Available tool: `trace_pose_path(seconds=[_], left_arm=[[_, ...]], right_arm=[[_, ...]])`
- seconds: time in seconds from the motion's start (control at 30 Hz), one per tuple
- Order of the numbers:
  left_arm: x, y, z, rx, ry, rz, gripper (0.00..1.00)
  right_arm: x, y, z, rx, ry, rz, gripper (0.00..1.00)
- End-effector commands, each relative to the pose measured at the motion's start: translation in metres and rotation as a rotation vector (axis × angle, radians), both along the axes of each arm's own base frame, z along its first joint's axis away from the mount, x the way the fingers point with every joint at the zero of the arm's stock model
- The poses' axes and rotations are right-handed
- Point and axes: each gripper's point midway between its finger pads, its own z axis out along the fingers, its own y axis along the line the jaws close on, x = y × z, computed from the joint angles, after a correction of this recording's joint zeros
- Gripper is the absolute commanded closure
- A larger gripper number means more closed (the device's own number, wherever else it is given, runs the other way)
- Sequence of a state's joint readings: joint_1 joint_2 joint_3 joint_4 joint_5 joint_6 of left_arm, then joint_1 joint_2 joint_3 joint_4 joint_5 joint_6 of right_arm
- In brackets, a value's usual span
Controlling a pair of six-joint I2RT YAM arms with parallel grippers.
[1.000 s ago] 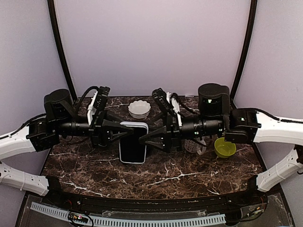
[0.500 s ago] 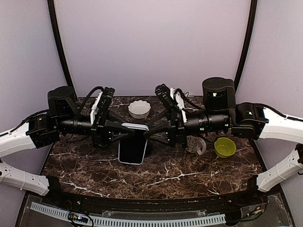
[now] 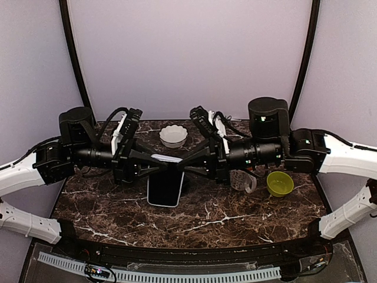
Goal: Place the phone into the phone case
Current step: Press the top right corner of the phone case.
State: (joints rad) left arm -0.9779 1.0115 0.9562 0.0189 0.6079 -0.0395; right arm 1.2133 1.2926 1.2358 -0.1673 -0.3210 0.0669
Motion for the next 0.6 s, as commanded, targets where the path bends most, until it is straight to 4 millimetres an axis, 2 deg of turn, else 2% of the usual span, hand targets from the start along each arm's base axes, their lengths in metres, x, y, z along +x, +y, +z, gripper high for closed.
trace_pose_path(seconds=[0.0, 0.03, 0.17, 0.27, 0.47, 0.57], left_arm=[[-0.005, 0.003, 0.032, -0.103, -0.061, -0.015, 1.00], [-0.005, 0.003, 0.033, -0.105, -0.061, -0.014, 1.00], [-0.003, 0.007, 0.041, -0.142, -0.065, 0.007, 1.00], [-0.001, 0.013, 0.055, -0.214, -0.063, 0.047, 1.00], [-0.001, 0.017, 0.071, -0.295, -0.044, 0.054, 1.00], [0.001, 0.017, 0.073, -0.309, -0.020, 0.065, 1.00]], right_arm=[[0.000, 0.001, 0.014, 0.065, -0.006, 0.000, 1.00], [0.000, 0.001, 0.013, 0.063, -0.003, -0.003, 1.00], [0.001, -0.004, 0.008, 0.071, 0.008, -0.024, 0.67], [0.001, -0.006, 0.002, 0.090, 0.031, -0.031, 0.54], [-0.004, 0.003, 0.000, 0.142, 0.077, 0.005, 0.51], [-0.005, 0.007, 0.000, 0.165, 0.087, 0.020, 0.59]])
